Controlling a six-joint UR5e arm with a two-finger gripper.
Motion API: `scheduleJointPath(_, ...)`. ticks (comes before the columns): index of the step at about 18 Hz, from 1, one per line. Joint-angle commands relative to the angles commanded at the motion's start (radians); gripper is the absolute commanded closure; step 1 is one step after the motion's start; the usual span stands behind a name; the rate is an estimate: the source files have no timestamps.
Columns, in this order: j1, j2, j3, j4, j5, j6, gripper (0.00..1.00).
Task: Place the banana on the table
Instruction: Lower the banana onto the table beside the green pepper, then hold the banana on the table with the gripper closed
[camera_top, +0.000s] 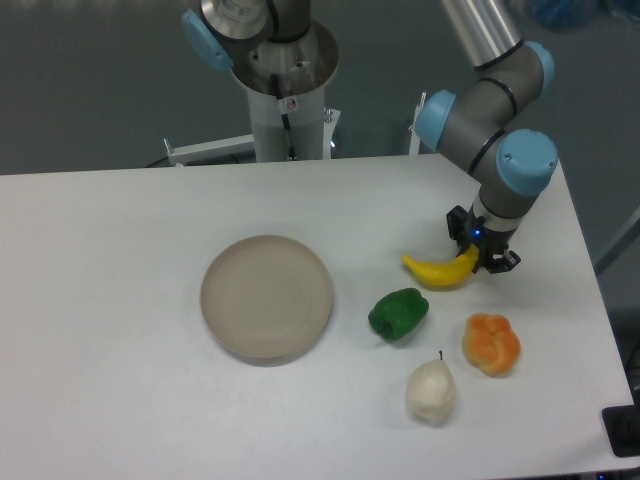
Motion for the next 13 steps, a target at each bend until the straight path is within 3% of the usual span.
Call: scheduleJointPath(13, -0.002, -0.002, 0.0, 0.003, 0.006, 0.009, 0.64)
